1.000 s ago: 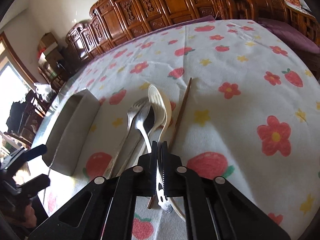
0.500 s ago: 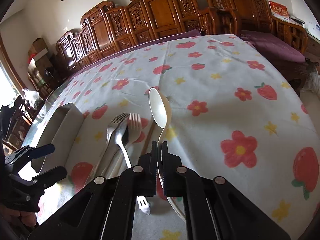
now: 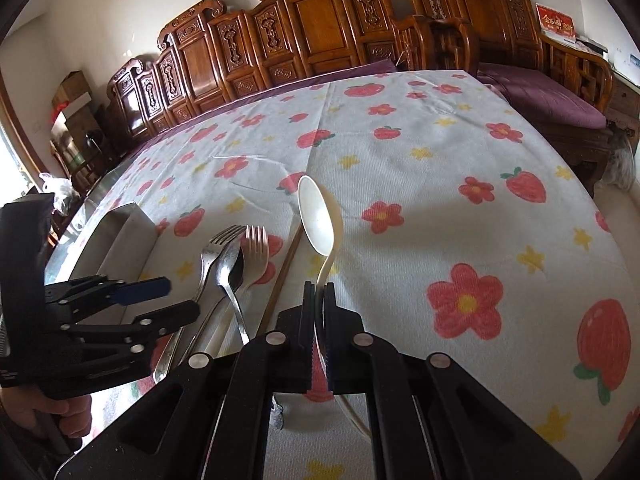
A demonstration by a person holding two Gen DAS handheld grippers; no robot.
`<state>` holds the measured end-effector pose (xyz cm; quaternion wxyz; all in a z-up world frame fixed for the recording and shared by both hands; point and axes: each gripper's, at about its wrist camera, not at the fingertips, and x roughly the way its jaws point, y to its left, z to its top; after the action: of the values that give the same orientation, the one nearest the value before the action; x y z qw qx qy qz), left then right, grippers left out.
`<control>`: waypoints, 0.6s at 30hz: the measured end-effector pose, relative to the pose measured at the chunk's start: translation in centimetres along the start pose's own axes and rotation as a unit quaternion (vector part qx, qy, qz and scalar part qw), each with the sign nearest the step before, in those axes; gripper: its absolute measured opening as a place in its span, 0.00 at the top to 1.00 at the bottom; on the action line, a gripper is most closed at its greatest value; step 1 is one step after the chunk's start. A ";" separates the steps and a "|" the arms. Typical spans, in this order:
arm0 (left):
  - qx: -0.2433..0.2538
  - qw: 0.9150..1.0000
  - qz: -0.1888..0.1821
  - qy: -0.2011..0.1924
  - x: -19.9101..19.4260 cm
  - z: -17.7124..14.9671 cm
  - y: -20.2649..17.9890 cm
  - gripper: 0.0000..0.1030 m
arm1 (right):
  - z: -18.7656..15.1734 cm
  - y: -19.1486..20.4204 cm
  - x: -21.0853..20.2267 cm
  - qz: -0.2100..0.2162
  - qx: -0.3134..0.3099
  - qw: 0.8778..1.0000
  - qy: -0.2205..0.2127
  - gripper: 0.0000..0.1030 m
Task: Organize utensils
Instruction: 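Grasp a metal fork with the left gripper while the right gripper holds the white spoon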
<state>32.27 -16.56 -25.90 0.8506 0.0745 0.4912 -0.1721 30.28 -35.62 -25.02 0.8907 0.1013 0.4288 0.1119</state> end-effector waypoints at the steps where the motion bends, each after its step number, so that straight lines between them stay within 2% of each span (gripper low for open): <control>1: 0.001 1.000 0.002 0.002 0.2 0.0 0.0 0.59 | 0.0 0.0 0.0 0.000 0.000 1.000 0.000 0.95; 4: -0.002 1.000 0.001 0.008 0.7 0.1 0.0 0.70 | -0.1 0.1 0.0 0.001 -0.001 1.000 0.001 0.95; 6: -0.002 1.000 0.004 0.009 0.9 0.2 0.0 0.73 | -0.1 0.2 -0.1 0.001 -0.002 1.000 0.001 0.95; 12: 0.005 1.000 0.016 0.001 1.1 0.2 -0.5 0.74 | -0.2 0.2 -0.1 0.001 -0.002 1.000 0.002 0.95; 14: 0.006 1.000 0.023 -0.002 1.1 0.2 -0.3 0.82 | -0.3 0.3 -0.1 0.002 -0.003 1.000 0.001 0.95; 16: 0.004 1.000 0.018 -0.003 1.0 0.1 -0.2 0.93 | -0.4 0.4 -0.1 0.001 -0.005 1.000 0.002 0.95; 18: 0.003 1.000 0.020 -0.003 0.9 0.1 0.1 0.94 | -0.4 0.4 -0.2 0.002 -0.006 1.000 0.001 0.95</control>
<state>32.76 -16.68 -26.65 0.8552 0.0862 0.4866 -0.1564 29.78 -35.23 -24.96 0.8908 0.0969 0.4286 0.1159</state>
